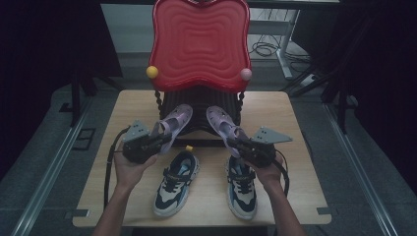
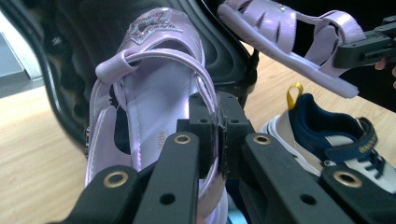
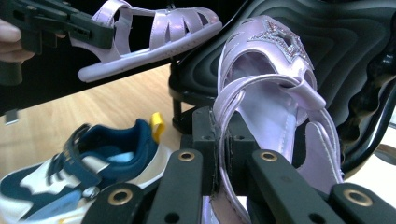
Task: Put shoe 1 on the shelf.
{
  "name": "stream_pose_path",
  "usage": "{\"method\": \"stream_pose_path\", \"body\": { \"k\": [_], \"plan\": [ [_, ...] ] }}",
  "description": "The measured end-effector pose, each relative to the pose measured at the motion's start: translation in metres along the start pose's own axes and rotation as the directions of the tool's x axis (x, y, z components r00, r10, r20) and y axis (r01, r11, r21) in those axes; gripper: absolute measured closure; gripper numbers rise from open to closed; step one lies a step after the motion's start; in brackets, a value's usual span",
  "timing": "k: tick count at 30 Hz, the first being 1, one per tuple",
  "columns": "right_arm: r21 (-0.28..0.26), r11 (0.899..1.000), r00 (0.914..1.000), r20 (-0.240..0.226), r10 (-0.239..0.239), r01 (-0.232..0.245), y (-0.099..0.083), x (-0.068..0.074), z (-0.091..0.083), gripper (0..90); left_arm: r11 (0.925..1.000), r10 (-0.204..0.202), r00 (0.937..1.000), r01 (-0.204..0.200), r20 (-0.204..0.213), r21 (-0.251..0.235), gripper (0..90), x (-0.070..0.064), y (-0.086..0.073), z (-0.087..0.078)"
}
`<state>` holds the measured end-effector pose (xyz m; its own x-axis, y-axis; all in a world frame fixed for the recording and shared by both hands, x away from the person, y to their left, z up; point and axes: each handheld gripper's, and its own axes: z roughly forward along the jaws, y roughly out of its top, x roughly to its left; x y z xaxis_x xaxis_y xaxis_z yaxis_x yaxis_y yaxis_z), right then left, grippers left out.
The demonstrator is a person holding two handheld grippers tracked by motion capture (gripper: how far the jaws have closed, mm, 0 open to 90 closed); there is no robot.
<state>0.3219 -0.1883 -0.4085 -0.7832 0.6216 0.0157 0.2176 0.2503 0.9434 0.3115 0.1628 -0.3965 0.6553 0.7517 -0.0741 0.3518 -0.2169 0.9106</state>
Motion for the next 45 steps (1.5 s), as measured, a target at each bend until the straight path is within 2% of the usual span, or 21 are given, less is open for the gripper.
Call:
{"method": "stream_pose_path", "body": {
  "k": [5,8,12,18,21,28,34,39,45],
  "plan": [
    [0.001,1.000,0.9996,0.026,0.009,-0.009,0.003,-0.005,0.015,86.3,0.9997,0.025,0.9997,-0.025,-0.005,-0.005,86.2,0.001,0.009,0.014],
    [-0.002,1.000,0.9992,0.041,0.000,0.001,0.005,-0.008,0.022,86.3,0.9989,0.047,0.9989,-0.047,-0.009,-0.007,86.2,0.002,0.015,0.020],
    [-0.007,1.000,0.9988,0.048,0.012,-0.011,0.009,-0.010,0.029,86.3,0.9974,0.071,0.9964,-0.071,-0.046,-0.010,86.2,0.002,0.019,0.028],
    [-0.012,1.000,0.9979,0.062,0.018,-0.018,0.014,-0.012,0.038,86.3,0.9971,0.072,0.9959,-0.073,-0.056,-0.023,86.2,0.004,0.021,0.036],
    [-0.012,1.000,0.9967,0.080,0.012,-0.011,0.017,-0.013,0.041,86.3,0.9959,0.085,0.9946,-0.087,-0.059,-0.023,86.2,0.007,0.022,0.040],
    [-0.022,1.000,0.9921,0.126,0.005,-0.002,0.020,-0.017,0.052,86.3,0.9954,0.081,0.9949,-0.084,-0.060,-0.047,86.1,0.013,0.022,0.052],
    [-0.029,0.999,0.9897,0.142,0.020,-0.016,0.018,-0.022,0.058,86.3,0.9952,0.075,0.9954,-0.079,-0.060,-0.057,86.1,0.016,0.023,0.057],
    [-0.030,0.999,0.9879,0.153,0.024,-0.020,0.020,-0.022,0.063,86.2,0.9947,0.075,0.9940,-0.080,-0.080,-0.065,86.2,0.019,0.024,0.060],
    [-0.026,1.000,0.9835,0.181,-0.003,0.008,0.024,-0.021,0.070,86.2,0.9926,0.097,0.9895,-0.104,-0.107,-0.062,86.1,0.020,0.025,0.066]
  ]
}}
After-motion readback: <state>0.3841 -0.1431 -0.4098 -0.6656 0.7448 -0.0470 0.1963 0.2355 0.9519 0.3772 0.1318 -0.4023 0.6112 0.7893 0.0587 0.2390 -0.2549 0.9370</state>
